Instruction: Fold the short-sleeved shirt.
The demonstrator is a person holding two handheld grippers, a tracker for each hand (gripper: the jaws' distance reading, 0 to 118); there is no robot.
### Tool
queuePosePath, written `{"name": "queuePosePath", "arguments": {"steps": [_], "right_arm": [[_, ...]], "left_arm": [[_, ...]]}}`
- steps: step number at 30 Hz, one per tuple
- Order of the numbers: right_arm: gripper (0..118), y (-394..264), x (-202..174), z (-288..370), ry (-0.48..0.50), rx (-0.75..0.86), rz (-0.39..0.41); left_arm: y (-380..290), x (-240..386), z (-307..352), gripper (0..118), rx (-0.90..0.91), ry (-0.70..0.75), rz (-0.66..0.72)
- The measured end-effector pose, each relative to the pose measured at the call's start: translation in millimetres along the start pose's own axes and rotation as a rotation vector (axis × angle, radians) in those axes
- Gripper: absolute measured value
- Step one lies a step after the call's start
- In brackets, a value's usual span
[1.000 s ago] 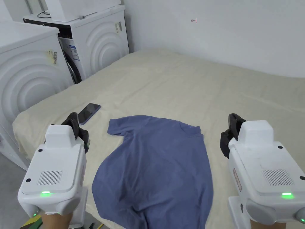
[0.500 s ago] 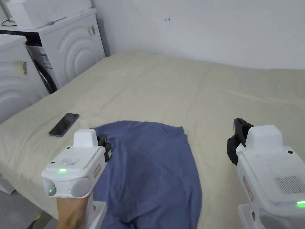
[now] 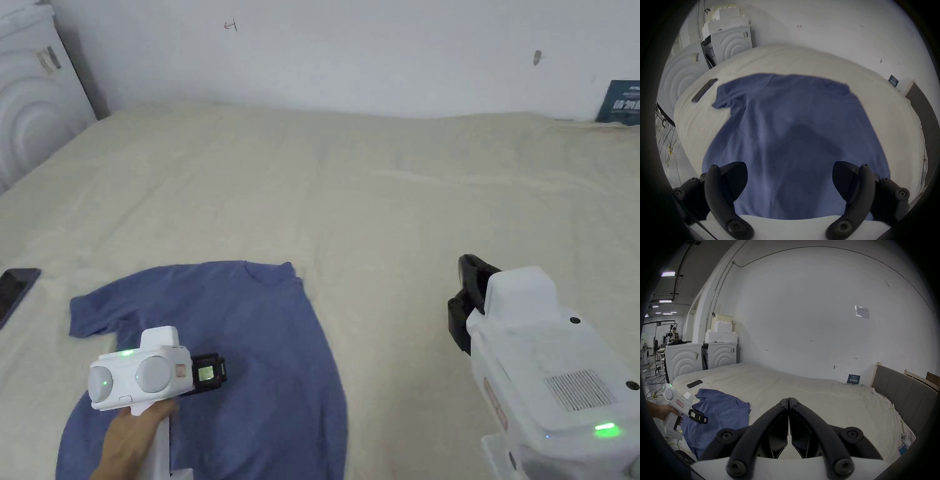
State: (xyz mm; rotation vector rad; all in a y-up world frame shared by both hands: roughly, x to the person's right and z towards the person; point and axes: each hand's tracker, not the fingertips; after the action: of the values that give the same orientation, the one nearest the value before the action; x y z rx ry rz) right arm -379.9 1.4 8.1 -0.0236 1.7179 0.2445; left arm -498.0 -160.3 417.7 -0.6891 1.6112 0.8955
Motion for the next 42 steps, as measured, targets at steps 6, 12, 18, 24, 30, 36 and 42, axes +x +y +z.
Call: {"name": "queuePosePath", "arguments": {"steps": [6, 12, 18, 24, 30, 36, 42], "right_arm": [[0, -12.4, 11.1, -0.6, -0.022, -0.038, -0.015], [0, -17.6, 21.7, 4.3, -0.039, -0.054, -0.031], [0, -17.7, 34.7, 15.4, -0.055, -0.047, -0.046], [0, -19.2, 51.7, 27.9, -0.079, -0.037, -0.073], [0, -17.7, 68.5, 41.4, -0.110, -0.024, -0.092], [0, -14.5, 89.6, 63.1, -0.159, -0.002, -0.106], [0, -11.6, 113.5, 92.3, -0.233, 0.026, -0.105]], "left_arm": [[-9.8, 5.1, -15.4, 90, -0.148, 0.045, -0.011], [-12.5, 25.8, 12.6, 12, -0.118, -0.001, -0.052], [-9.9, 14.2, 22.8, 0, -0.087, -0.065, 0.019], [-4.0, -15.6, 44.6, 0, 0.008, -0.299, 0.195], [8.8, 1.9, 86.0, 0, 0.094, -0.533, 0.331], [48.7, 85.7, 136.4, 0, 0.176, -0.660, 0.136], [81.0, 181.9, 178.5, 0, 0.222, -0.742, -0.113]]}}
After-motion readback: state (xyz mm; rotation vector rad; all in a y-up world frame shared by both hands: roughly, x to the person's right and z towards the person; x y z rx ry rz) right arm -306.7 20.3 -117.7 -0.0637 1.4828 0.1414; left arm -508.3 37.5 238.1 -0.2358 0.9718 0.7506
